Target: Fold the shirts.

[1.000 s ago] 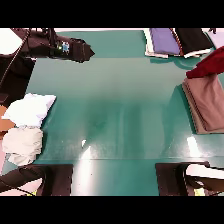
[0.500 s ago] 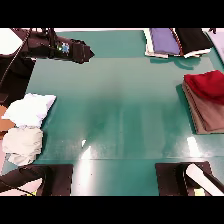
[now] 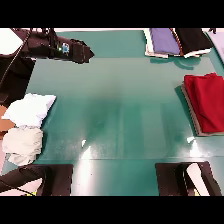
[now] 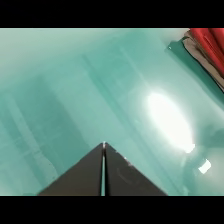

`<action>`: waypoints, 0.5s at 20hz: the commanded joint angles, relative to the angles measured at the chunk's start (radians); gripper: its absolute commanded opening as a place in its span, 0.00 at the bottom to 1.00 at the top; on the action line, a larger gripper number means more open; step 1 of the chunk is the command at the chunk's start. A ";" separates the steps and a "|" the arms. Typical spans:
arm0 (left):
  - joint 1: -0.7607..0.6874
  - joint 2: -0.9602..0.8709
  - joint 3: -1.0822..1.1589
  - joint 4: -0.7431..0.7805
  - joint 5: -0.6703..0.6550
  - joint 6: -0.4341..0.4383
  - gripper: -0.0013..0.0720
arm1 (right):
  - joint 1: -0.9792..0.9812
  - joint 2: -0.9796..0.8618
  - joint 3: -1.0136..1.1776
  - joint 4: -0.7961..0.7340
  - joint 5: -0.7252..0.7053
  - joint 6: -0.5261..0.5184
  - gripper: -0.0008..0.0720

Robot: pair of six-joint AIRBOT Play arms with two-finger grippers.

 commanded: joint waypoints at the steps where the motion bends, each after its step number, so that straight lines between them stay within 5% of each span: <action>1: 0.000 0.000 0.000 0.000 0.001 0.001 0.06 | -0.009 0.038 0.092 0.134 -0.023 0.000 0.81; 4: 0.000 0.000 0.000 0.001 0.013 0.001 0.06 | 0.162 0.018 0.207 0.312 -0.023 -0.001 0.81; 10: 0.003 0.000 0.000 0.025 0.024 0.000 0.06 | 0.667 -0.114 0.378 0.310 -0.032 -0.003 0.80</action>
